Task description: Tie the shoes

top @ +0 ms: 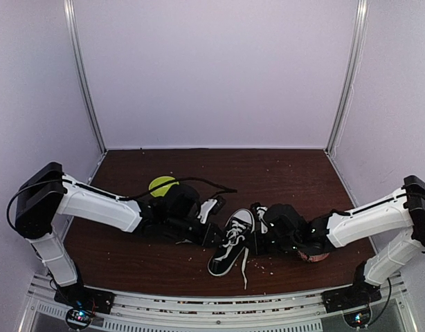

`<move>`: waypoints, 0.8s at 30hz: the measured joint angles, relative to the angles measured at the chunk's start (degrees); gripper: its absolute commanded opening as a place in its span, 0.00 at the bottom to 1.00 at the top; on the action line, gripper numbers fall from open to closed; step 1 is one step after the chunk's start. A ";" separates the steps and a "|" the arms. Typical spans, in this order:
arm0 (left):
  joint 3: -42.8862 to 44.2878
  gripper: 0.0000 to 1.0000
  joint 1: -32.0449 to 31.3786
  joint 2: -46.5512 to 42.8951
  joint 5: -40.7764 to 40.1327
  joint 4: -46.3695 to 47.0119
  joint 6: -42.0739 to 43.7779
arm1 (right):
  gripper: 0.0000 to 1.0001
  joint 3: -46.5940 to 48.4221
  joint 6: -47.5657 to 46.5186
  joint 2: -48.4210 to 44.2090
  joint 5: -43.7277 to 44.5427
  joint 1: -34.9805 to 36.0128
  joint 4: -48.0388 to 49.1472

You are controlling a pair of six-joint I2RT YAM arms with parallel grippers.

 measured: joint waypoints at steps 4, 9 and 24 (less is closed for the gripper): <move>-0.02 0.25 -1.44 -0.24 1.79 -0.92 1.40 | 0.00 0.00 -0.07 1.18 -0.90 0.00 0.22; -0.09 0.43 -2.29 -4.00 0.72 -4.96 3.30 | 0.00 0.00 -0.07 1.18 -0.98 0.00 0.74; 9.97 0.35 0.72 -0.96 -6.64 -14.05 3.06 | 0.00 -0.20 -0.07 1.18 -0.96 0.00 1.07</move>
